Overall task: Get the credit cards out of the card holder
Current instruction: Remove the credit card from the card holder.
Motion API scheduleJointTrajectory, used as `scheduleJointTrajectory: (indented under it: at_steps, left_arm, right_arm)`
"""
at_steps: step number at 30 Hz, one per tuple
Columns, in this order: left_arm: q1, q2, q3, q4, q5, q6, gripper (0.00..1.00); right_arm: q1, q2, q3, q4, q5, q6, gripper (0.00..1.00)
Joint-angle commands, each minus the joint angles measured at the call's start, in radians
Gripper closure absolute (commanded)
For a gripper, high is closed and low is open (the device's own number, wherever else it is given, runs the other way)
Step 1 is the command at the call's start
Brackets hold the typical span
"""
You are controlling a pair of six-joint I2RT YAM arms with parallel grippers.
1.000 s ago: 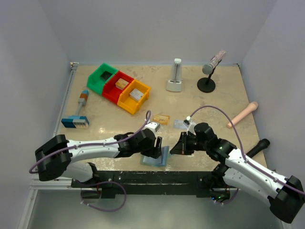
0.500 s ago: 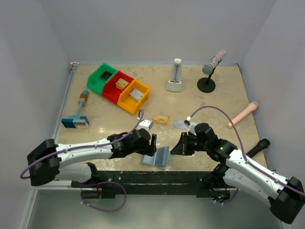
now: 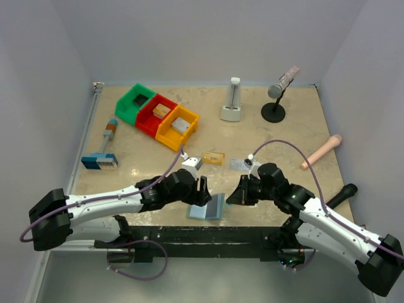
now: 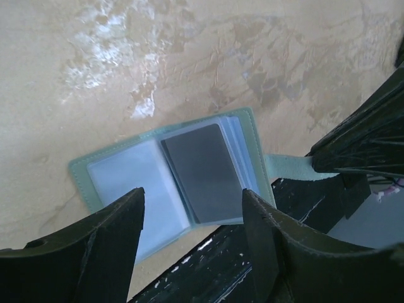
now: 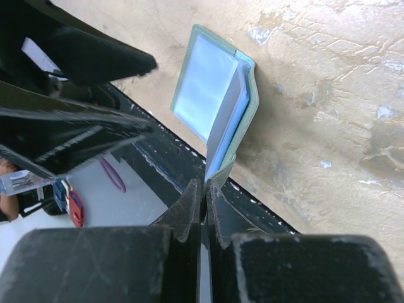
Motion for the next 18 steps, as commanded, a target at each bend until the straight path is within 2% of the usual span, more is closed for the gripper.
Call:
scheduleJointTrajectory:
  at_steps: [1,8,18]
  left_arm:
    - [-0.005,0.076,0.022,0.105,0.126,0.028,0.31]
    - [-0.034,0.179,0.083,0.061,0.095,0.04,0.22]
    - [-0.043,0.242,0.115,0.039,0.082,0.042,0.21]
  right_arm:
    - [0.004,-0.008,0.015,-0.015,0.032,-0.012,1.0]
    - [0.003,0.002,0.018,0.004,0.022,-0.007,1.0]
    - [0.003,0.013,0.035,0.007,0.009,-0.002,1.0]
